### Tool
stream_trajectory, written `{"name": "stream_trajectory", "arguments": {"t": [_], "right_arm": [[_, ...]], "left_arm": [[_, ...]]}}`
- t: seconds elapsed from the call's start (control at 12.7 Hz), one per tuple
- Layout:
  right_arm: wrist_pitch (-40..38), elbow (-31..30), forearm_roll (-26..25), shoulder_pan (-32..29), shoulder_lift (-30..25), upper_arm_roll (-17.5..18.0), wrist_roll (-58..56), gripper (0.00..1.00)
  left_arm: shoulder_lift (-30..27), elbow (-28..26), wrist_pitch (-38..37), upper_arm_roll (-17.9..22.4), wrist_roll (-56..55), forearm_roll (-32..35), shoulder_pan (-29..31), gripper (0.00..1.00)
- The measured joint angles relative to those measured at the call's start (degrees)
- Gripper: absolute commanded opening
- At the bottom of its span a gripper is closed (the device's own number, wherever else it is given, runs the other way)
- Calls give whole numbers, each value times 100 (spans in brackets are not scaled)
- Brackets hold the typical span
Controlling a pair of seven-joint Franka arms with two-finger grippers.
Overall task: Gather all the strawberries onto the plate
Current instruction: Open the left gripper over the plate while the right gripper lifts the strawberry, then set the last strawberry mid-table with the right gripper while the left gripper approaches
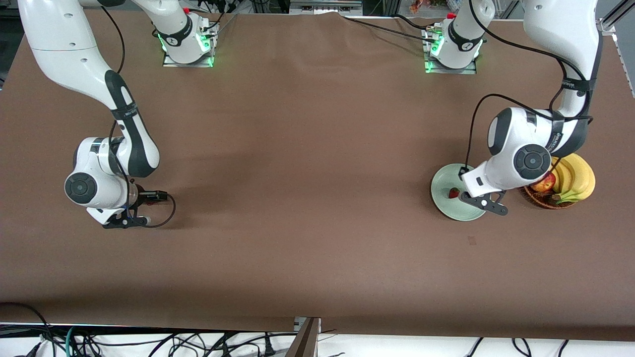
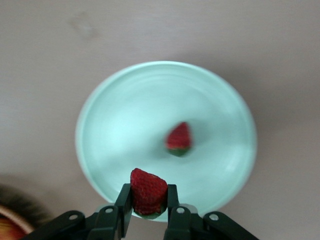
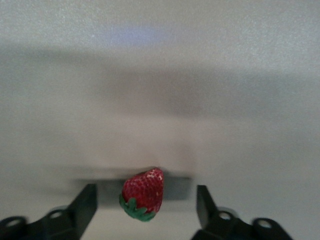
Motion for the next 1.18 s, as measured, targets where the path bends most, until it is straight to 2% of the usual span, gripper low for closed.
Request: {"name": "stream_trajectory", "arguments": {"t": [0.08,0.31,0.55,0.71,0.86,1.02,1.18], "right_arm": [[7,-24,0,0,-17,0,-1,36],[8,-32,0,-1,-48,0,-4,18],[53,-9,0,-1,-92,6,-12,16],[63,125,0,2,-263,86,-45,16],[-95,368,0,14,-514,410,-51,16],[-487,717,6,43,-706,924,76,16],[-780,1057,12,154,-769,1447,873,16]], "left_arm": [[49,-35,110,24,15,69,24,100],[80,-27,174,19,22,95,20,100],[-104,58,22,-10,23,96,5,100],[-330,77,-186,-167,-4,55,-14,100],[-564,95,-423,-344,-217,-180,-86,100],[-692,97,-505,-385,-516,-261,-205,100],[-701,96,-527,-509,-896,-284,-255,100]]}}
